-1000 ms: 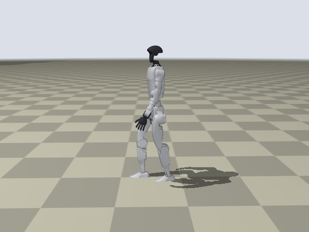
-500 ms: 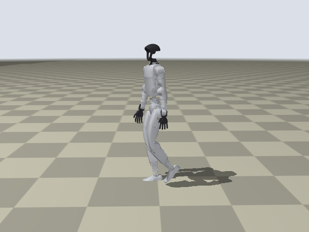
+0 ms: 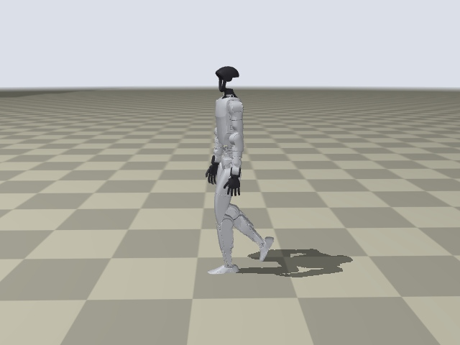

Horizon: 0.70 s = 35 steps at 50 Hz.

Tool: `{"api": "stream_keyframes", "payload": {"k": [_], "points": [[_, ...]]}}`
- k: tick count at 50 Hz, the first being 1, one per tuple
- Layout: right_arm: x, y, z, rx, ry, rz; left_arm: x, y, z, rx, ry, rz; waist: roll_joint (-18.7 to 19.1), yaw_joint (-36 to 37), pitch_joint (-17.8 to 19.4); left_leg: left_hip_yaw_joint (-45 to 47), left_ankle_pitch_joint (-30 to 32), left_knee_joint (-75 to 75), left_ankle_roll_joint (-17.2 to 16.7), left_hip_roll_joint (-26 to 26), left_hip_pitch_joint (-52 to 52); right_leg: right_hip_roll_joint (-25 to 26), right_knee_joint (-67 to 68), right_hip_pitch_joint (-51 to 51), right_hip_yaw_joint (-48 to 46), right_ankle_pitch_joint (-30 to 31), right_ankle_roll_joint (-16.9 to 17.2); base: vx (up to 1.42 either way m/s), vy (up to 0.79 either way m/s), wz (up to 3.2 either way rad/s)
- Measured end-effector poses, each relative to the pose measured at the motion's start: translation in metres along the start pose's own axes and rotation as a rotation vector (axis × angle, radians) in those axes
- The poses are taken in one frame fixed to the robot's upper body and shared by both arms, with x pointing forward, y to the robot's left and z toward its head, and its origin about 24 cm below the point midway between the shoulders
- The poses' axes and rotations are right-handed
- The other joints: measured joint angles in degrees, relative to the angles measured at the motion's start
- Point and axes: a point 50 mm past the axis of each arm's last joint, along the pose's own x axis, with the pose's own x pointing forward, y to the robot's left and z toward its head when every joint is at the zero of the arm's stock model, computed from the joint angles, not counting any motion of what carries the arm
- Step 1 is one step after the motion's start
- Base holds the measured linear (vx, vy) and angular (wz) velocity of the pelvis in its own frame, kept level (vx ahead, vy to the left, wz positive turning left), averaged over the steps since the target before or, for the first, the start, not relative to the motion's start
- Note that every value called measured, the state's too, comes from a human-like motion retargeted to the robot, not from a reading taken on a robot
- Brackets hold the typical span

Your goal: Walk run

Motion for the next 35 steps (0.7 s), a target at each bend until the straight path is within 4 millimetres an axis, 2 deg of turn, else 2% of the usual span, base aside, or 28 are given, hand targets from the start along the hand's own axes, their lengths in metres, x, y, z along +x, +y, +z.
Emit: {"api": "stream_keyframes", "payload": {"k": [2, 5, 7, 10, 15, 17, 19, 22, 23, 25, 28, 32, 35], "points": [[-0.002, 0.0, -0.014, 0.008, 0.037, -0.007, 0.0, 0.011, 0.025, -0.015, -0.077, 0.04, 0.5, -1.0, -0.4, 0.2, -0.9, -1.3, 0.9, 0.1, 2.1, -0.9, 7.2, -6.2, -0.3, -5.9, 0.5, 0.49, 0.05, -0.15], [-0.006, 0.002, -0.031, 0.046, 0.084, -0.036, -0.003, 0.029, 0.062, -0.001, -0.194, 0.095, -0.4, -3.7, -0.6, -0.3, -1.7, -4.1, 2.8, -2.3, 5.4, -1.0, 10.9, -16.1, 2.8, -12.4, 5.6, 0.63, 0.05, 0.33], [-0.009, 0.003, -0.044, 0.093, 0.119, -0.039, -0.007, 0.04, 0.084, 0.033, -0.264, 0.115, -1.0, -5.8, -0.7, -1.5, -2.5, -5.3, 3.5, -3.9, 7.5, -0.5, 6.7, -21.2, 4.4, -15.1, 7.7, 0.56, 0.03, 0.62], [-0.013, 0.006, -0.061, 0.152, 0.167, -0.027, -0.015, 0.054, 0.112, 0.079, -0.348, 0.155, -2.6, -8.3, -0.5, -2.7, -4.2, -6.5, 4.5, -6.6, 11.0, -2.8, -6.5, -25.1, 5.0, -18.1, 9.2, 0.75, -0.03, 0.56], [-0.018, 0.011, -0.078, 0.192, 0.213, -0.023, -0.029, 0.073, 0.141, 0.141, -0.458, 0.218, -5.6, -12.5, 0.2, -5.9, -8.4, -5.9, 5.3, -10.6, 17.0, -2.9, -31.4, -27.4, 14.5, -17.8, 15.2, 0.73, -0.14, 0.62], [-0.019, 0.013, -0.081, 0.212, 0.218, -0.021, -0.032, 0.075, 0.148, 0.16, -0.483, 0.224, -5.9, -12.7, 0.0, -6.6, -10.0, -5.2, 4.8, -10.4, 18.7, -3.2, -34.2, -28.4, 14.6, -18.0, 15.8, 0.55, -0.14, 0.35], [-0.019, 0.013, -0.081, 0.226, 0.217, -0.015, -0.032, 0.074, 0.148, 0.17, -0.489, 0.22, -6.5, -12.5, -0.3, -6.8, -11.0, -3.7, 4.6, -10.7, 19.8, -4.1, -32.7, -28.6, 11.5, -17.8, 14.1, 0.8, -0.22, 0.22], [-0.018, 0.012, -0.077, 0.208, 0.21, 0.01, -0.029, 0.073, 0.132, 0.173, -0.455, 0.202, -7.9, -14.1, -1.2, -6.9, -8.4, 0.5, 4.5, -11.6, 20.9, -6.7, -29.2, -27.5, 5.4, -14.3, 10.5, 0.74, -0.24, 0.5], [-0.017, 0.013, -0.075, 0.199, 0.21, 0.026, -0.027, 0.073, 0.12, 0.177, -0.429, 0.195, -8.5, -14.5, -1.7, -6.3, -5.3, 2.5, 4.1, -11.7, 20.9, -6.2, -28.0, -27.4, 9.7, -14.0, 9.2, 0.83, -0.3, 0.61], [-0.016, 0.016, -0.072, 0.199, 0.21, 0.054, -0.021, 0.065, 0.095, 0.2, -0.375, 0.182, -9.1, -15.2, -2.8, -4.8, 3.8, 9.8, 3.5, -10.9, 18.7, -7.4, -24.5, -27.1, 9.8, -16.9, 7.7, 1.02, -0.35, 0.57], [-0.011, 0.013, -0.056, 0.172, 0.182, 0.092, -0.012, 0.049, 0.054, 0.214, -0.25, 0.157, -12.3, -13.5, -2.0, 2.0, 15.2, 23.4, 5.7, -10.8, 13.7, -9.2, -25.0, -22.4, 11.2, -20.6, 7.5, 0.64, -0.21, -0.07], [-0.004, 0.008, -0.027, 0.112, 0.112, 0.087, -0.008, 0.022, -0.014, 0.206, -0.037, 0.081, -15.2, -11.8, -2.1, 9.4, 8.8, 34.4, 6.9, -8.7, 7.3, -10.1, -26.9, -16.8, 10.4, -23.1, 6.9, 0.74, -0.24, -0.15], [0.002, 0.006, 0.005, 0.093, 0.032, 0.074, -0.011, 0.002, -0.053, 0.193, 0.085, 0.037, -15.0, -9.6, -0.9, 9.4, 6.9, 32.6, 3.2, -8.4, 2.7, -8.8, -29.8, -12.1, 7.1, -23.5, 6.1, 0.61, -0.14, -0.24]]}}
